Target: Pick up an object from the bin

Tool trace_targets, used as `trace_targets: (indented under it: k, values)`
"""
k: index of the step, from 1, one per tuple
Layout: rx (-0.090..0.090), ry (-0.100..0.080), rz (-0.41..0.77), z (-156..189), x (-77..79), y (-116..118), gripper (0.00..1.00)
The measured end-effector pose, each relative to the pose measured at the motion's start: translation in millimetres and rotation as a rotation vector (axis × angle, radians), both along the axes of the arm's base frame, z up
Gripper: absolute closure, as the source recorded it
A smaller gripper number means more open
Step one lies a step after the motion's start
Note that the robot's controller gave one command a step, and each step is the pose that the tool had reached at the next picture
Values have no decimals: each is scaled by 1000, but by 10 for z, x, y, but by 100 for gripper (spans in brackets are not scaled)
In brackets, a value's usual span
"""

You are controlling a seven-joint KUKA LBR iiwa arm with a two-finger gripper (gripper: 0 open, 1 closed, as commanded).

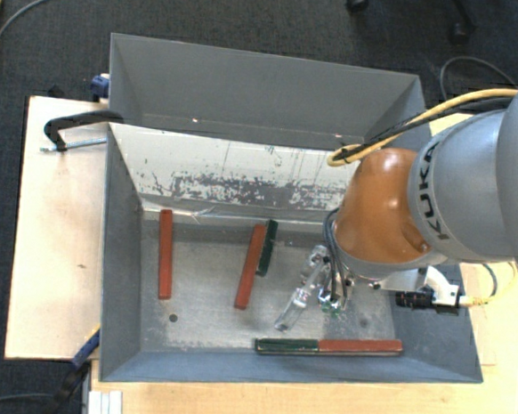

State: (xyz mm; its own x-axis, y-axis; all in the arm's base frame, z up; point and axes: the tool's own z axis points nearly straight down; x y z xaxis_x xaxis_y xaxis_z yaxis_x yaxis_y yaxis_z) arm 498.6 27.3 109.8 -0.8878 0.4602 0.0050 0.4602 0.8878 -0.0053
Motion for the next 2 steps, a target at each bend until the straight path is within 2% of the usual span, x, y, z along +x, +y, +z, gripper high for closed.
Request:
trace_targets:
  k: [1,2]
  values:
    - [6,-16,17,-387,467,743,0]
    - [1,-6,50,-384,88,42,0]
